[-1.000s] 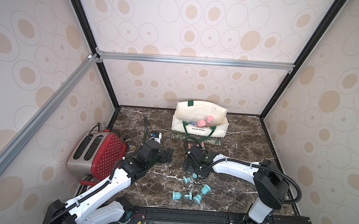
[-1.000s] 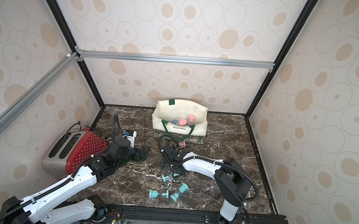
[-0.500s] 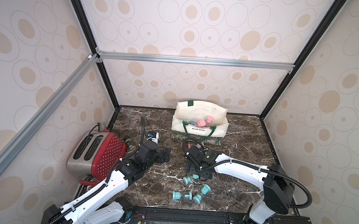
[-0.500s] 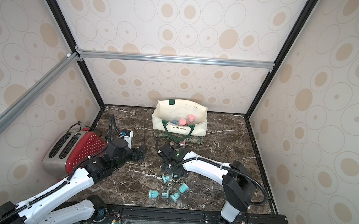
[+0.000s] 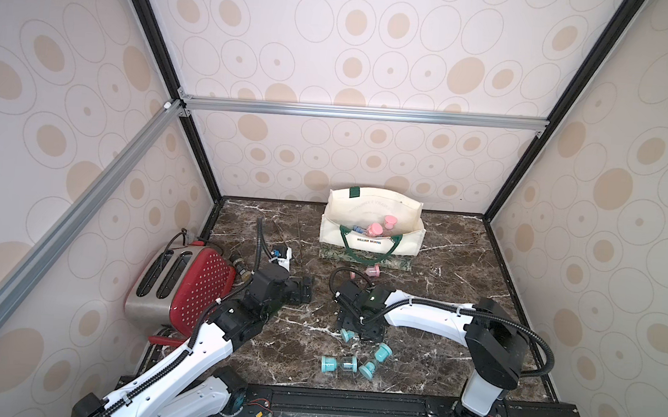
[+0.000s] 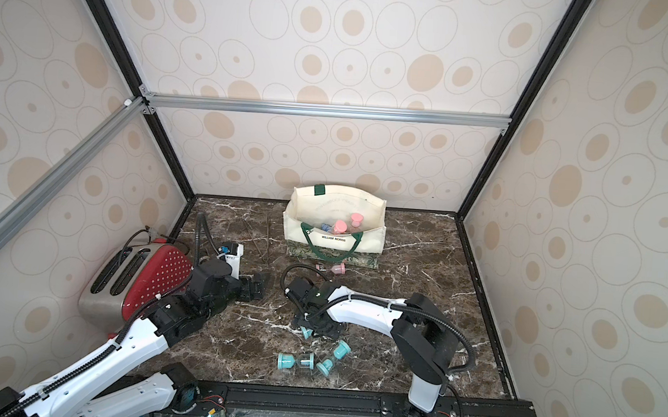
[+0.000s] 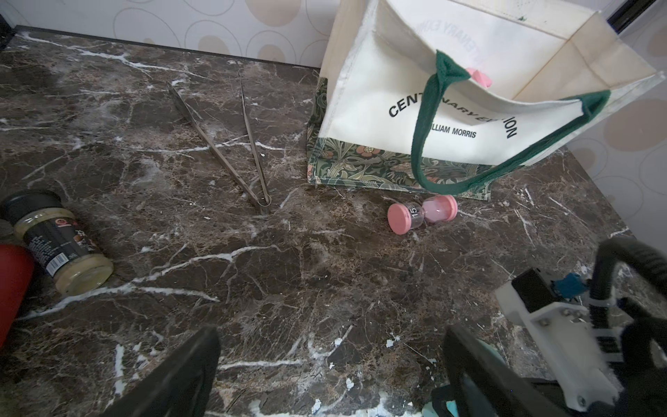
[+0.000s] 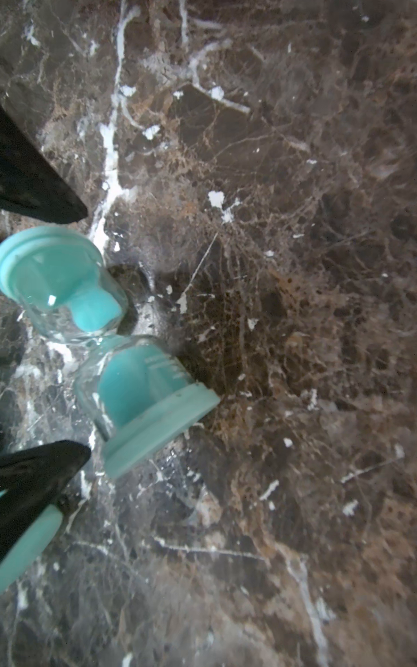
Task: Put the hourglass into the canvas bag
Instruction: Pick up the hourglass from the center of the board.
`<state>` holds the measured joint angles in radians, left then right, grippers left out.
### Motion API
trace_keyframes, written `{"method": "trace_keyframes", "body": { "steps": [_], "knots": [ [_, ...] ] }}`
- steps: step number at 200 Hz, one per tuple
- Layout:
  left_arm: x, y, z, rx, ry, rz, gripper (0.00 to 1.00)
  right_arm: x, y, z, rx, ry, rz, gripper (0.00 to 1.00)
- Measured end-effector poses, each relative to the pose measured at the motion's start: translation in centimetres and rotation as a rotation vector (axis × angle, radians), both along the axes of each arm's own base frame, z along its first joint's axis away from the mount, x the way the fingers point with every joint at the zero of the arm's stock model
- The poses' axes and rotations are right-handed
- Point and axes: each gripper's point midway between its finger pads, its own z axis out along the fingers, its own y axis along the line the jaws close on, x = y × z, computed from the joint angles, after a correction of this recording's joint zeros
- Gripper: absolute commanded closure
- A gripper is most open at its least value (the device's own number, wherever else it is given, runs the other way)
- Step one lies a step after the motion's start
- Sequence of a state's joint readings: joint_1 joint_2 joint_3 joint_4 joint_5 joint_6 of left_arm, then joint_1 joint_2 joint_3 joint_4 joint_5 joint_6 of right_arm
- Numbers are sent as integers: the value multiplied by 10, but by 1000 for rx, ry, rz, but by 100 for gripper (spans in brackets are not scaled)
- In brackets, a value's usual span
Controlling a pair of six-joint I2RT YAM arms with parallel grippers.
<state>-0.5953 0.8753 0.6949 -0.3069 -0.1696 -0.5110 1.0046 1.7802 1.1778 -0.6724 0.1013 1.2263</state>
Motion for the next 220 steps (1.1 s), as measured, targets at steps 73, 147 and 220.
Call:
{"method": "trace_keyframes", "body": {
  "steps": [73,147,220],
  "knots": [
    [-3,6,0,10,1,15,3,34,23,-5,-38,-69,60,35],
    [-4,9,2,9,-7,25,2,47,35,-14,-90,-85,158,30],
    [-4,13,2,8,-6,42,3,18,28,-17,-158,-23,219,34]
  ]
}}
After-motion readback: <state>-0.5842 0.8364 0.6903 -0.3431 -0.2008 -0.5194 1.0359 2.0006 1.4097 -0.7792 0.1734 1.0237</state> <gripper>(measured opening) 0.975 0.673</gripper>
